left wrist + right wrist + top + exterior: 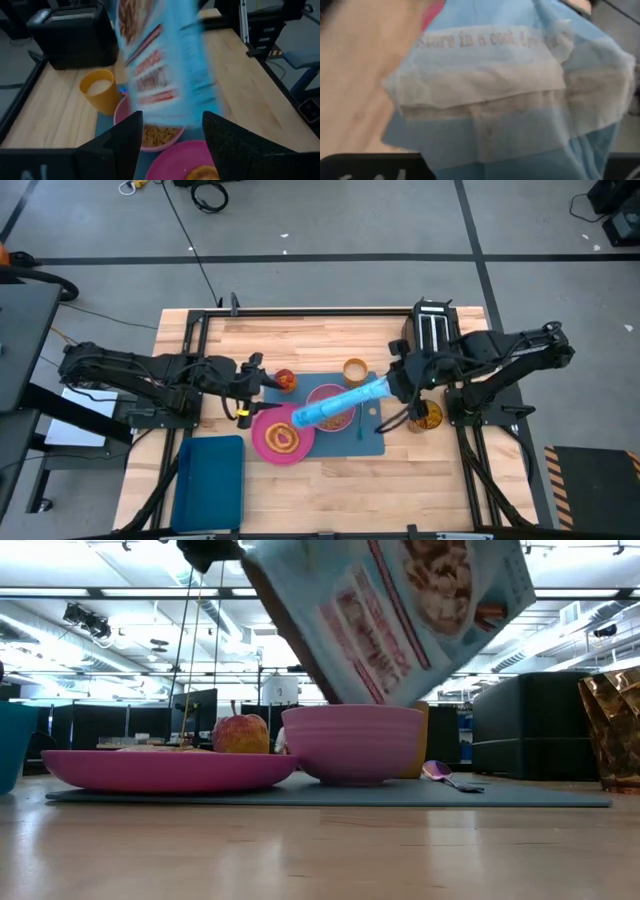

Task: Arrange a breakfast setting
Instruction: Pour the cereal from the blue cereal box into the pink bowl

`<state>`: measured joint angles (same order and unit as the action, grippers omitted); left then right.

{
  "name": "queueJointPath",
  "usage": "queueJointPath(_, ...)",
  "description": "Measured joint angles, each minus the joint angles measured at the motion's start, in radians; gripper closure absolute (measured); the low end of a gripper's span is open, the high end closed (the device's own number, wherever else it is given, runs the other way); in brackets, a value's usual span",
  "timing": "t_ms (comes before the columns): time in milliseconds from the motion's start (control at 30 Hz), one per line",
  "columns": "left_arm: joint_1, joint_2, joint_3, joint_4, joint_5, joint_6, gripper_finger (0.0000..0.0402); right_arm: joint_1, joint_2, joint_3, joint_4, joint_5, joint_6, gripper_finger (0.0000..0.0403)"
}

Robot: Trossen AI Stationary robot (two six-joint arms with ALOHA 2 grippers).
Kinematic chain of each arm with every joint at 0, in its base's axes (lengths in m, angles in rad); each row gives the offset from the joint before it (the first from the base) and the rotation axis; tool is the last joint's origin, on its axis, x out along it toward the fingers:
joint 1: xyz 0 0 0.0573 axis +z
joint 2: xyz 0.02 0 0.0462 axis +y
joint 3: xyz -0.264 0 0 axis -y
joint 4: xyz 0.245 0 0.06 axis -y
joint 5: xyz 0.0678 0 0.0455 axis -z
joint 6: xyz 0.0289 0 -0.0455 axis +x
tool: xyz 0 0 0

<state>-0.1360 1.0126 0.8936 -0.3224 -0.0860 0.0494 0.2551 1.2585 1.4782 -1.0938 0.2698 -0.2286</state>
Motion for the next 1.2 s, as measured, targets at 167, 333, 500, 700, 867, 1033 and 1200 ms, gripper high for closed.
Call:
queueJointPath(167, 0.000, -0.014, 0.000, -0.007, 0.000, -0.010, 0.0186, -0.007, -0.001, -0.001, 0.019, 0.013, 0.028, 0.0281)
queueJointPath(333, 0.000, -0.020, -0.001, -0.008, -0.001, -0.011, 0.0186, -0.001, 0.000, 0.001, 0.005, 0.013, 0.027, 0.0281)
queueJointPath(500, -0.002, -0.020, -0.001, -0.012, -0.001, -0.015, 0.0186, 0.016, 0.000, 0.001, 0.015, -0.027, 0.011, 0.0281)
queueJointPath(700, -0.002, -0.020, -0.001, -0.011, -0.001, -0.019, 0.0186, 0.018, -0.002, 0.011, 0.002, 0.007, 0.017, 0.0281)
queueJointPath(867, -0.001, -0.020, -0.001, -0.010, 0.000, -0.023, 0.0186, 0.014, 0.004, 0.011, 0.007, -0.025, 0.011, 0.0281)
queueJointPath(1033, 0.010, -0.020, -0.001, 0.013, 0.000, -0.019, 0.0186, 0.006, 0.034, 0.036, -0.005, -0.033, 0.008, 0.0281)
queueJointPath(1200, 0.010, -0.020, -0.001, 0.012, 0.000, -0.012, 0.0186, 0.008, 0.060, 0.063, -0.023, -0.020, 0.002, 0.0281)
